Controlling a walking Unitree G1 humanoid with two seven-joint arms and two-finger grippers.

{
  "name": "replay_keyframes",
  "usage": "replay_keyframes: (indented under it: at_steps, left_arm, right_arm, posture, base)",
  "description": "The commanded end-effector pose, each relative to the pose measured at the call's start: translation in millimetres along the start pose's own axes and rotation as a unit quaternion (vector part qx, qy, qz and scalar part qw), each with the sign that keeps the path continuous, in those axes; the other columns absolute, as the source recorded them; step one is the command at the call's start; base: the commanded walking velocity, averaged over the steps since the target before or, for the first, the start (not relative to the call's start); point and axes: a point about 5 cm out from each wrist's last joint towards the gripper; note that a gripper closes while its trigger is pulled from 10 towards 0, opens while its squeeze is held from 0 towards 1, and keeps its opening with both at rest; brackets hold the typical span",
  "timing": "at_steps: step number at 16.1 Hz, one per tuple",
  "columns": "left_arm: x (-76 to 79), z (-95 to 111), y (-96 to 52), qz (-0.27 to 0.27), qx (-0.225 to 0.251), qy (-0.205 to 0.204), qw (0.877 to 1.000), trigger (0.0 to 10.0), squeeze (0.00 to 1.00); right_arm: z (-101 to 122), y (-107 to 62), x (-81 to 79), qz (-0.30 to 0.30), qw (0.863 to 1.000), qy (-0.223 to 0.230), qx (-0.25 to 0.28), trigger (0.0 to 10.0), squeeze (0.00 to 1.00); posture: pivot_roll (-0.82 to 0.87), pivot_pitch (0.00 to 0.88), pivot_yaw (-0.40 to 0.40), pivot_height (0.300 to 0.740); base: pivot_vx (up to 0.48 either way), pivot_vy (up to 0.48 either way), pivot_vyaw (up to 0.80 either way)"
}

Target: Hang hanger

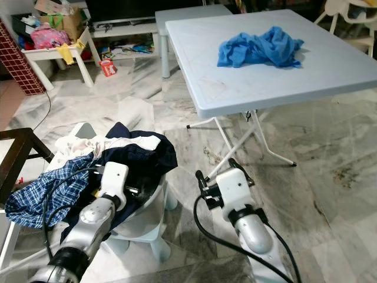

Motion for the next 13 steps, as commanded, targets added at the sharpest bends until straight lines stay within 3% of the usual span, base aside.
replay_keyframes:
  at_steps: [1, 6, 7, 8, 9, 13]
  left_arm:
    - [-6.1, -4, 2.8, 0.021, -0.021, 0.011, 0.999, 10.0, 0.00]
    - [-18.8, -6, 9.4, 0.039, -0.055, 0.008, 0.998, 10.0, 0.00]
    - [-21.8, -8, 9.2, 0.047, -0.067, 0.015, 0.997, 7.9, 0.00]
    - [-23.0, -9, 9.0, 0.050, -0.070, 0.020, 0.996, 4.7, 0.00]
    - [-24.9, -11, 8.5, 0.056, -0.077, 0.025, 0.995, 0.0, 0.00]
    - [-32.8, -22, 3.1, 0.088, -0.097, 0.050, 0.990, 0.0, 0.00]
  right_arm:
    - [3, -5.0, -1.2, 0.009, 1.000, 0.012, -0.002, 10.0, 0.00]
    - [-2, -24.9, -30.0, 0.140, 0.987, 0.058, -0.048, 10.0, 0.00]
    - [-4, -25.9, -28.8, 0.145, 0.987, 0.050, -0.055, 10.0, 0.00]
    - [-4, -26.1, -28.2, 0.147, 0.987, 0.046, -0.055, 10.0, 0.00]
    - [-4, -25.4, -26.9, 0.146, 0.987, 0.043, -0.056, 10.0, 0.00]
    - [-4, -22.3, -30.3, 0.154, 0.985, 0.041, -0.062, 10.0, 0.00]
  posture:
    - [-0.27, 0.133, 0.064, 0.740]
    - [-0.29, 0.141, 0.083, 0.740]
    - [-0.29, 0.142, 0.084, 0.740]
    - [-0.28, 0.141, 0.084, 0.740]
    - [-0.28, 0.141, 0.083, 0.740]
    - [-0.26, 0.132, 0.080, 0.740]
  base:
    - [0.000, 0.000, 0.00]
    - [0.000, 0.000, 0.00]
    - [0.000, 0.000, 0.00]
    - [0.000, 0.000, 0.00]
    - [0.000, 0.000, 0.00]
    - [0.000, 0.000, 0.00]
Point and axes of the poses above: a point about 5 cm out from each wrist's last joint towards the gripper, its own y axis pointing out of the wrist towards the gripper, its own z axis along the axis of the wrist's last joint, x = y × z, and after that the axes turned 5 degrees about y, right-handed
